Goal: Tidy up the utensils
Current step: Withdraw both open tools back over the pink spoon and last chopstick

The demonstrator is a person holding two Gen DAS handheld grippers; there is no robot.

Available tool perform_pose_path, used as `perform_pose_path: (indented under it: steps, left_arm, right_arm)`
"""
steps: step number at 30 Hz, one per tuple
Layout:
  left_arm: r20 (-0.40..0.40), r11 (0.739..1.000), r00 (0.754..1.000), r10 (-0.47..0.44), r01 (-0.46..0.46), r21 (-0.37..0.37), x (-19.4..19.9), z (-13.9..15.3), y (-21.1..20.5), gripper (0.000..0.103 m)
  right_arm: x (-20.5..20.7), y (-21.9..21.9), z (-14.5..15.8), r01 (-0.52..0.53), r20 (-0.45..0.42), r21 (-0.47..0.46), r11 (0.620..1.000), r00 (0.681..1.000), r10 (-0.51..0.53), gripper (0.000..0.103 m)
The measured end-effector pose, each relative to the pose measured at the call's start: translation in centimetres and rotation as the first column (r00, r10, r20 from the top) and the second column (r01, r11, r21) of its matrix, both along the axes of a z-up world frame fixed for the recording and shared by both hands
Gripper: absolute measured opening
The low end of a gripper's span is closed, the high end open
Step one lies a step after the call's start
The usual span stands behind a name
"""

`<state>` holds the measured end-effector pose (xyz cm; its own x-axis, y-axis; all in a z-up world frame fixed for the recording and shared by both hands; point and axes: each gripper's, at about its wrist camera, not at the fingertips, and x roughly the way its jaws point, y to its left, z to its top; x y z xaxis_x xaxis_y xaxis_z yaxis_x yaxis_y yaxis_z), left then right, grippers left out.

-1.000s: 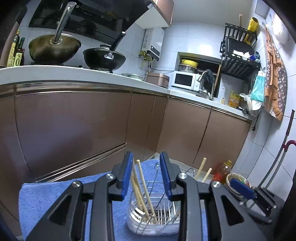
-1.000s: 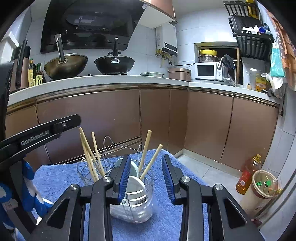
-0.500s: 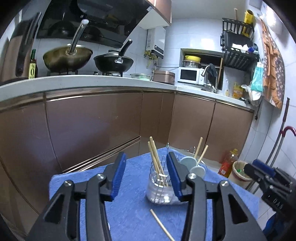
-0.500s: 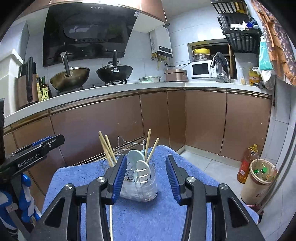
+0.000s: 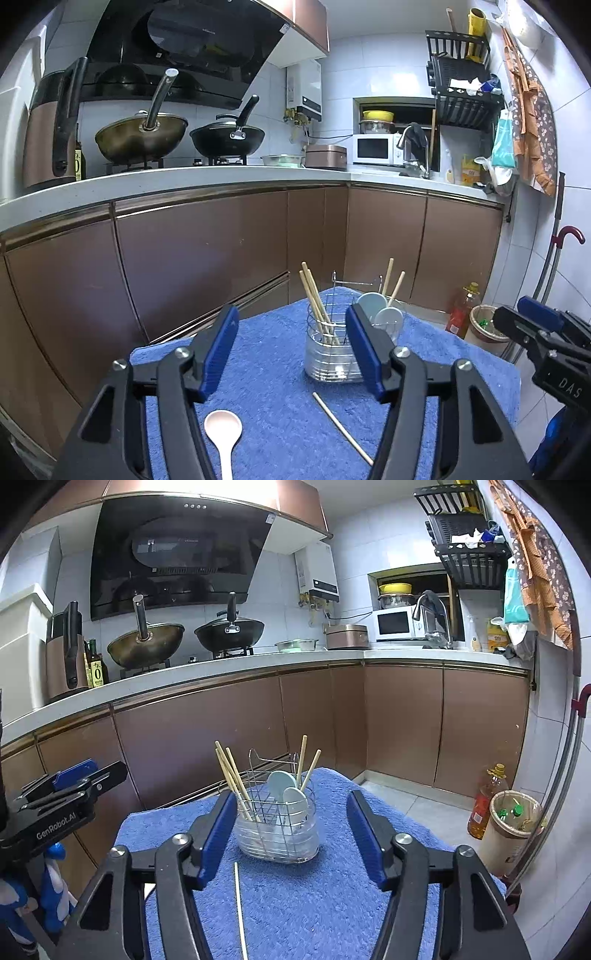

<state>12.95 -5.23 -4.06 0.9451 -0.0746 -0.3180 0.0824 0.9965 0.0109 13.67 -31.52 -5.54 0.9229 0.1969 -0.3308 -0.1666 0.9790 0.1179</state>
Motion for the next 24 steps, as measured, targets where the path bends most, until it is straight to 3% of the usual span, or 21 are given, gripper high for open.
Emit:
perform_pose_path:
  steps: [7, 9, 12, 16, 24]
  left_arm:
    - [0.027, 0.999, 0.999, 0.028, -0.028, 0.019, -1.8, 0.2, 0.5, 0.063]
    - [0.033, 0.999, 0.999, 0.032, -0.033, 0.023, -2.3, 0.3, 0.5, 0.063]
    - [0.042, 0.999, 0.999, 0.033, -0.035, 0.031, -2.9, 0.5, 0.5, 0.064]
    - [0.053, 0.999, 0.998, 0.040, -0.042, 0.034, -3.7, 0.9, 0.5, 0.065]
    - [0.083, 0.998, 0.995, 0.049, -0.052, 0.038, -5.6, 1.8, 0.9, 0.066]
  right_arm:
    - [-1.4, 0.7, 0.5, 0.067, 0.025, -0.036, 0.997, 0.997, -0.066, 0.081]
    - [-1.9, 0.5, 0.7, 0.098, 0.043, -0.036, 0.995, 0.994, -0.097, 0.090]
    - [-2.7, 0.2, 1.0, 0.143, 0.073, -0.019, 0.990, 0.987, -0.141, 0.095]
    - [-3.7, -0.4, 1.3, 0.204, 0.100, -0.001, 0.979, 0.974, -0.203, 0.098]
    - [-5.0, -0.7, 1.6, 0.190, 0.098, 0.008, 0.982, 0.977, -0.190, 0.098]
